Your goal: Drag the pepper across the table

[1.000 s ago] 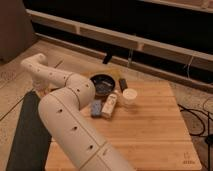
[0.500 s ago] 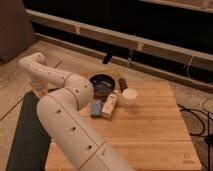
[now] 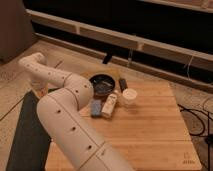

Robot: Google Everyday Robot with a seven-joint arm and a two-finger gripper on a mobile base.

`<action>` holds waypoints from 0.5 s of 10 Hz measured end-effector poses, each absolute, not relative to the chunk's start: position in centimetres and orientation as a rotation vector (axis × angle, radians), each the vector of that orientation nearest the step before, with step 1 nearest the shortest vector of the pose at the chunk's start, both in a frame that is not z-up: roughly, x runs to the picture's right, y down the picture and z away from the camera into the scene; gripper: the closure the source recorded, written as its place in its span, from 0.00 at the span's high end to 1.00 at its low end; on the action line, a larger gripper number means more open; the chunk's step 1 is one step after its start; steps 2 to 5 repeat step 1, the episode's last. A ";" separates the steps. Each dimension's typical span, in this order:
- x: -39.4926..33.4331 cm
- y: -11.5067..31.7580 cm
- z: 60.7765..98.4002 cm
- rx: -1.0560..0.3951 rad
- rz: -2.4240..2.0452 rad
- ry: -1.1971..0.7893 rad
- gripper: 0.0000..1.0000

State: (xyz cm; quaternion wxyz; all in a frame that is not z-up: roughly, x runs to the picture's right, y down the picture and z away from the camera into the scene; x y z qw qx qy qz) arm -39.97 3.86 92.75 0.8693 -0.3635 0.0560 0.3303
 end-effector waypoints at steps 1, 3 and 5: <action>-40.0 3.9 92.8 -0.760 0.691 0.117 0.80; -40.0 3.9 92.8 -0.760 0.691 0.117 0.80; -40.0 3.9 92.8 -0.760 0.691 0.117 0.80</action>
